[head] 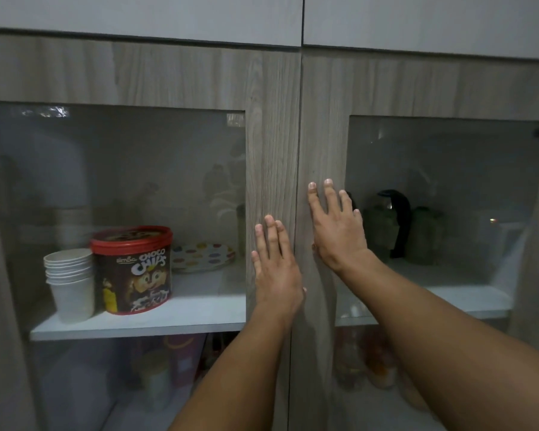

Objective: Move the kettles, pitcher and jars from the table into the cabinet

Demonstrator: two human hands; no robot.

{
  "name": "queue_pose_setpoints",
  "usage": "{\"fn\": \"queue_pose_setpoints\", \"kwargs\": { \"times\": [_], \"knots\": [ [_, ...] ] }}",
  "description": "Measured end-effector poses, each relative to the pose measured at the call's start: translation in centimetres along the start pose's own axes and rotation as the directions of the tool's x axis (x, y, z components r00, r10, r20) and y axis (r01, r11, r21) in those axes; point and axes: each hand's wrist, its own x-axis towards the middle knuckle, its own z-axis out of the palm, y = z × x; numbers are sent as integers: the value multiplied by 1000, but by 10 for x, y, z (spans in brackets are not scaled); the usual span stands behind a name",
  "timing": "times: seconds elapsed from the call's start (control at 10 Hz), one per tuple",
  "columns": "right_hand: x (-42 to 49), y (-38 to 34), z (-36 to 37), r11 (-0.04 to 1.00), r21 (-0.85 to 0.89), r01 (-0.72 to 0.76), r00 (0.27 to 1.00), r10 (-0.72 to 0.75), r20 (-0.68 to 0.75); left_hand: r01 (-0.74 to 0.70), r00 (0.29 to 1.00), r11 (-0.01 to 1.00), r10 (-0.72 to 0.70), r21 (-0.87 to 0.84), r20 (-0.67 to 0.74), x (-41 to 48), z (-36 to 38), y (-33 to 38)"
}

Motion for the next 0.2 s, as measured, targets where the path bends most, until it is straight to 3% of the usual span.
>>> {"fn": "queue_pose_setpoints", "kwargs": {
  "times": [0.2],
  "knots": [
    [-17, 16, -38, 999, 8, 31, 949, -32, 313, 1, 986, 999, 6, -43, 164, -10, -34, 4]
  ]
}}
